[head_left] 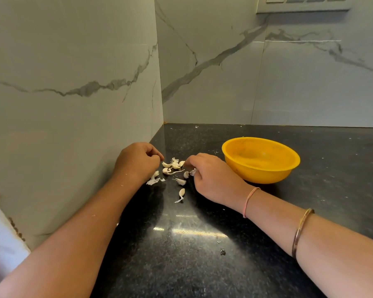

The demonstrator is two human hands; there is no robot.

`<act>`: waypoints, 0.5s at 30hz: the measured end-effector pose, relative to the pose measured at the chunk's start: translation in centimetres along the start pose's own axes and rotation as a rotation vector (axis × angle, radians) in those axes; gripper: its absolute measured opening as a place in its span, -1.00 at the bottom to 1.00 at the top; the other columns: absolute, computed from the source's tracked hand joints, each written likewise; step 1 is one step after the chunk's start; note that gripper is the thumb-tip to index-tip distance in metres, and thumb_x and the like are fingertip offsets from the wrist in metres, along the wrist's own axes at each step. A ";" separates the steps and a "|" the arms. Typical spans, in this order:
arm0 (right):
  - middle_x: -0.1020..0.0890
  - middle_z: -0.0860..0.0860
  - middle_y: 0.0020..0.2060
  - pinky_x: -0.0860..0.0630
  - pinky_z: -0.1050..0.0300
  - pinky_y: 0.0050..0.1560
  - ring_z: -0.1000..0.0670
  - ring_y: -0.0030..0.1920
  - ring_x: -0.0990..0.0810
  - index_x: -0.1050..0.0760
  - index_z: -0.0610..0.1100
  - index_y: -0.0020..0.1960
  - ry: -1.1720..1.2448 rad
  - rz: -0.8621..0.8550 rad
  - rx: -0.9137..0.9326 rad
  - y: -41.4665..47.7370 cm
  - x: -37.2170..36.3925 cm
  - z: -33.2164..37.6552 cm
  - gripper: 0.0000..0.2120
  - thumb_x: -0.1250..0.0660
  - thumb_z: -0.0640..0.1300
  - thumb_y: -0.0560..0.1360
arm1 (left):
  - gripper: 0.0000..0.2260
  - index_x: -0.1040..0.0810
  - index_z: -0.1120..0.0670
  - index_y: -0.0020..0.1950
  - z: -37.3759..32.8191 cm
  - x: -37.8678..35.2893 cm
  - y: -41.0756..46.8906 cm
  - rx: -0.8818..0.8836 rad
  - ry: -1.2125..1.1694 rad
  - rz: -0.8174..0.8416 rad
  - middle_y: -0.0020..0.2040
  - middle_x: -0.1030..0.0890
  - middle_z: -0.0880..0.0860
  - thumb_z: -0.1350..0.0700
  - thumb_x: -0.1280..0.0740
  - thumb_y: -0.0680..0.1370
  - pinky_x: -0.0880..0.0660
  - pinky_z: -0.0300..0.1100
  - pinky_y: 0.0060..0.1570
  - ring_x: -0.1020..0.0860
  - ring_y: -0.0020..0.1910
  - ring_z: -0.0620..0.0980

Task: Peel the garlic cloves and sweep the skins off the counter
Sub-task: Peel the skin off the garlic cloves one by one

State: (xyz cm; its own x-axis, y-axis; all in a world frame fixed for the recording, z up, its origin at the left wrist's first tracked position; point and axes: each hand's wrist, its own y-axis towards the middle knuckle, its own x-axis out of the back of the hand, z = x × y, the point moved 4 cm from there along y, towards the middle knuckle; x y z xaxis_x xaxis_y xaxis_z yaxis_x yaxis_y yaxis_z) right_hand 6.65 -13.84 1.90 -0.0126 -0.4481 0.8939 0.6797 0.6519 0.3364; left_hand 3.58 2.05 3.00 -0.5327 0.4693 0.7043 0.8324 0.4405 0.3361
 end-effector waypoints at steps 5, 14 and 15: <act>-0.53 -0.08 0.16 -0.46 0.12 0.13 -0.04 0.15 -0.47 -0.39 -0.13 0.32 0.049 -0.038 -0.004 0.1 0.1 0.0 -0.64 -0.13 -0.30 0.55 | -0.90 -0.58 -0.01 -0.09 -0.1 -0.6 0.0 -0.029 -0.041 0.011 -0.20 -0.58 -0.05 0.14 -0.28 0.53 -0.47 -0.18 -0.19 -0.50 -0.26 -0.06; -0.54 -0.08 0.14 -0.47 0.11 0.11 -0.03 0.14 -0.47 -0.39 -0.13 0.32 0.065 -0.054 0.010 0.1 0.0 0.1 -0.65 -0.14 -0.29 0.55 | -0.80 -0.61 0.00 0.12 0.4 -3.0 1.4 -0.052 0.075 0.187 0.10 -0.62 -0.01 0.20 -0.34 0.53 -0.40 -0.25 -0.03 -0.52 -0.01 -0.09; -0.54 -0.08 0.14 -0.46 0.10 0.12 -0.04 0.14 -0.47 -0.40 -0.13 0.31 0.064 -0.056 0.009 0.1 0.0 0.0 -0.65 -0.14 -0.28 0.55 | -0.82 -0.62 0.01 0.10 0.3 -2.9 1.3 -0.064 0.076 0.176 0.08 -0.63 -0.01 0.18 -0.36 0.52 -0.40 -0.25 -0.04 -0.51 -0.04 -0.11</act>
State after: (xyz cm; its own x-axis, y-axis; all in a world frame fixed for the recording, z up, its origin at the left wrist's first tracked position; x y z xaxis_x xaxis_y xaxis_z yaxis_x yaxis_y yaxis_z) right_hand 6.68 -13.73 1.91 -0.0037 -0.5222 0.8528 0.6722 0.6301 0.3887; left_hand 6.19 1.47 1.24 -0.3669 0.4742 0.8003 0.9211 0.3059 0.2410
